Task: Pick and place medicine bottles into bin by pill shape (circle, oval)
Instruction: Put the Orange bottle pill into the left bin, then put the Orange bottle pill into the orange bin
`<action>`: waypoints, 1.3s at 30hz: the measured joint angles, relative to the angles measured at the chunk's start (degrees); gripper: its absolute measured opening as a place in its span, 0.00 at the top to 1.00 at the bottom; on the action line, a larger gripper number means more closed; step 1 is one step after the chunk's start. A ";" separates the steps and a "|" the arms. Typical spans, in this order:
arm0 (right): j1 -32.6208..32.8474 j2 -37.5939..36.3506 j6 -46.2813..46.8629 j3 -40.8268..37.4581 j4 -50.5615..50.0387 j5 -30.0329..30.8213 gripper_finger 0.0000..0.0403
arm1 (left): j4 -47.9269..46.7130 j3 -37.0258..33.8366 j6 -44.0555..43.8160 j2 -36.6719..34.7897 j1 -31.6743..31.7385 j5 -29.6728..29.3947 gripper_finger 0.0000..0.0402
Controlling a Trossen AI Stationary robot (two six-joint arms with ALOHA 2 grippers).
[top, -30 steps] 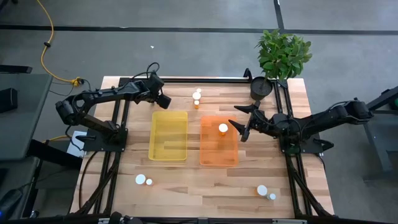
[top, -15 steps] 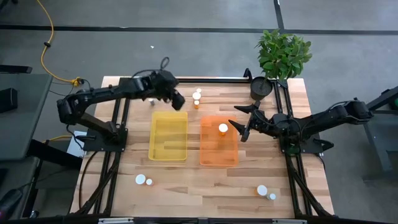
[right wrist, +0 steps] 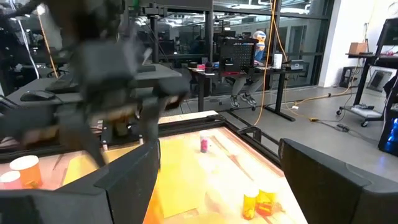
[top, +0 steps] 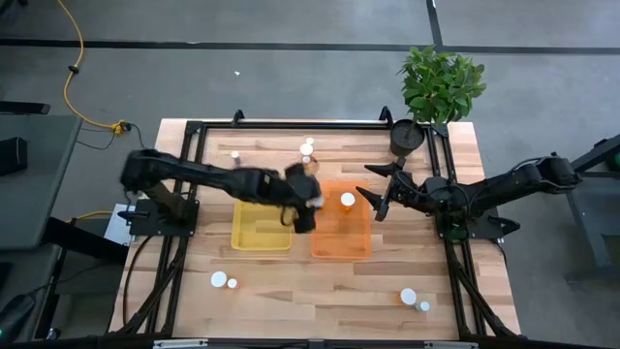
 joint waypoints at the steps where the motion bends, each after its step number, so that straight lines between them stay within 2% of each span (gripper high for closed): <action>1: 0.00 0.00 0.15 0.00 0.00 0.00 0.20 | -1.43 1.60 0.58 2.22 -0.52 -0.94 0.52; 7: 0.00 0.00 0.11 0.02 -0.32 0.00 0.20 | -3.89 7.52 2.39 11.99 -0.17 -1.37 0.52; 12: 0.01 0.00 0.07 0.02 -0.37 0.00 0.20 | -3.26 9.48 2.22 16.56 2.23 3.65 0.52; 16: 0.00 0.00 0.07 0.04 -0.33 -0.02 0.20 | -3.31 9.57 1.13 18.57 3.83 7.31 0.52; 28: 0.00 0.00 0.05 0.04 -0.37 -0.04 0.20 | -1.70 9.65 2.32 19.51 4.82 6.72 0.52; 31: 0.01 0.00 0.05 0.04 -0.35 -0.04 0.20 | -2.00 9.86 2.52 19.54 4.73 6.22 0.49; 39: 0.01 0.00 0.05 0.04 -0.33 -0.07 0.20 | -6.48 14.74 4.50 19.57 4.73 5.37 0.31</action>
